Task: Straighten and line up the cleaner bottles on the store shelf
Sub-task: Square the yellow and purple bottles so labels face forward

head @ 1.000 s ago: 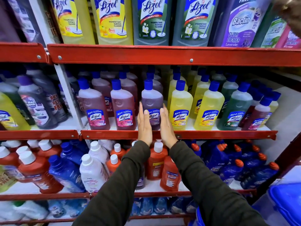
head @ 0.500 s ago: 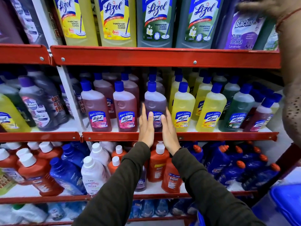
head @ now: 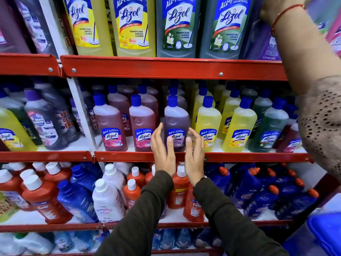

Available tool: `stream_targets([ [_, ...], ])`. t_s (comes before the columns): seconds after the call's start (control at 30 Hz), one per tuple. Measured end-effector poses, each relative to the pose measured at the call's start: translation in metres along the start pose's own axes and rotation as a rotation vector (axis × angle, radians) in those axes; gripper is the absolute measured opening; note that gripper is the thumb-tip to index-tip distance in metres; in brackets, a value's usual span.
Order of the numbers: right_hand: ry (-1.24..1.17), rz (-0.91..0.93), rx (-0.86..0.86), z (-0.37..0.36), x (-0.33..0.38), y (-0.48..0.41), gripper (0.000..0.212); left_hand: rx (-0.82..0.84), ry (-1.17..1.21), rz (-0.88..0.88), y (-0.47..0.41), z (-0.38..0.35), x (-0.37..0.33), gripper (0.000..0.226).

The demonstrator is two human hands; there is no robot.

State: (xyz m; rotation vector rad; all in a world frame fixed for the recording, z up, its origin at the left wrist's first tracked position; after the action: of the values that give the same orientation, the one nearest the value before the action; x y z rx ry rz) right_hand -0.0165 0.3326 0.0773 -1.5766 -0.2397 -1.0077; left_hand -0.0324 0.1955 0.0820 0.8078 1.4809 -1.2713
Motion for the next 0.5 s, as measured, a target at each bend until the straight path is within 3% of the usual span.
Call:
stream_targets([
  [0.17, -0.017, 0.07, 0.082, -0.027, 0.021, 0.0, 0.043, -0.242, -0.03, -0.14, -0.008, 0.038, -0.013, 0.057],
  [0.27, -0.152, -0.034, 0.236, -0.064, 0.029, 0.004, 0.05, -0.295, 0.014, -0.049, -0.023, 0.057, -0.008, 0.065],
  [0.4, -0.221, -0.188, 0.372, -0.098, 0.033, 0.006, 0.058, -0.165, 0.13, 0.154, -0.048, 0.072, 0.018, 0.073],
  [0.5, -0.267, -0.272, 0.366, -0.109, 0.026, 0.002, 0.071, -0.012, 0.232, 0.238, -0.062, 0.077, 0.034, 0.062],
])
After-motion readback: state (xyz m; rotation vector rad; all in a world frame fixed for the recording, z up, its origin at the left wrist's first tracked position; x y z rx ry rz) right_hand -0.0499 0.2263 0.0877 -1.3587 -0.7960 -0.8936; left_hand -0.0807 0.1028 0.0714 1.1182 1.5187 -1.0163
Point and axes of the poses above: each hand's wrist, its own y-axis away from the middle knuckle, its own z-axis out of the back of the hand, x = y × z, the point moved 8 cm from there along -y, towards the middle knuckle, and after that the axes turned 15 degrees about z, right-handed, at the moved point
